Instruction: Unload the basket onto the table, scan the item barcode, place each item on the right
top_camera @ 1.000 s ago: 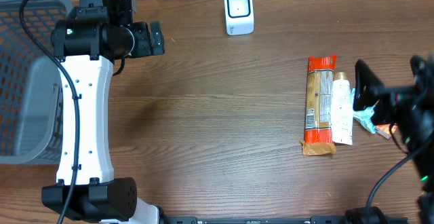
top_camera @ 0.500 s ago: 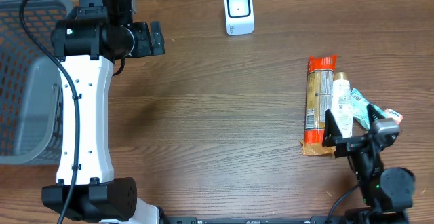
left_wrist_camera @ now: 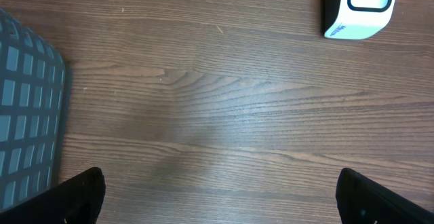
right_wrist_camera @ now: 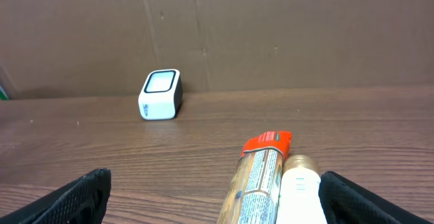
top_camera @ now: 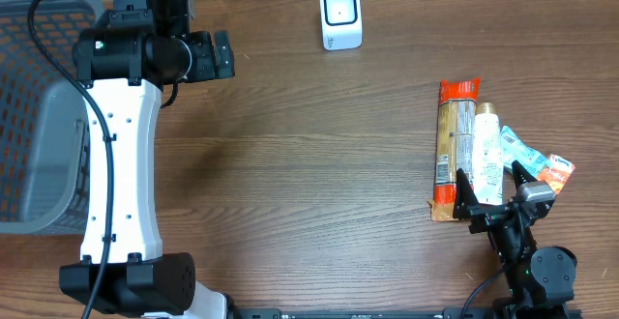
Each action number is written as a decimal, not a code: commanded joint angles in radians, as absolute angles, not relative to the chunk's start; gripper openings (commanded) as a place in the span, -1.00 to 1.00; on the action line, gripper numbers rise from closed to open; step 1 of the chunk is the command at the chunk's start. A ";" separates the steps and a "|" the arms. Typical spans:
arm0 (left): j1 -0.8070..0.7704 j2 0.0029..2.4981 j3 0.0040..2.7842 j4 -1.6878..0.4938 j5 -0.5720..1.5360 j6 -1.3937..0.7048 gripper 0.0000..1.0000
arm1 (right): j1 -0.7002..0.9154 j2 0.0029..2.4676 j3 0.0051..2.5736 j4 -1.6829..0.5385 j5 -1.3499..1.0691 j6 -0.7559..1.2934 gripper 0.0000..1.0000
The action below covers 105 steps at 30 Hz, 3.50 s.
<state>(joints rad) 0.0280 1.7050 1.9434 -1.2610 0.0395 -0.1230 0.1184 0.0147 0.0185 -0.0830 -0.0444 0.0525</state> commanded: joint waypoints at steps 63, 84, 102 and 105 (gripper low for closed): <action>0.041 0.567 0.484 -0.037 0.062 0.156 1.00 | 0.117 0.003 0.008 -0.080 -0.046 0.055 1.00; 0.038 0.051 0.005 -0.067 0.075 0.179 1.00 | 0.117 0.003 0.008 -0.080 -0.046 0.055 1.00; 0.030 0.005 0.005 -0.072 0.070 0.177 0.99 | 0.117 0.003 0.008 -0.080 -0.046 0.055 1.00; 0.031 0.005 0.005 -0.072 0.070 0.177 0.99 | 0.117 0.003 0.008 -0.080 -0.046 0.055 1.00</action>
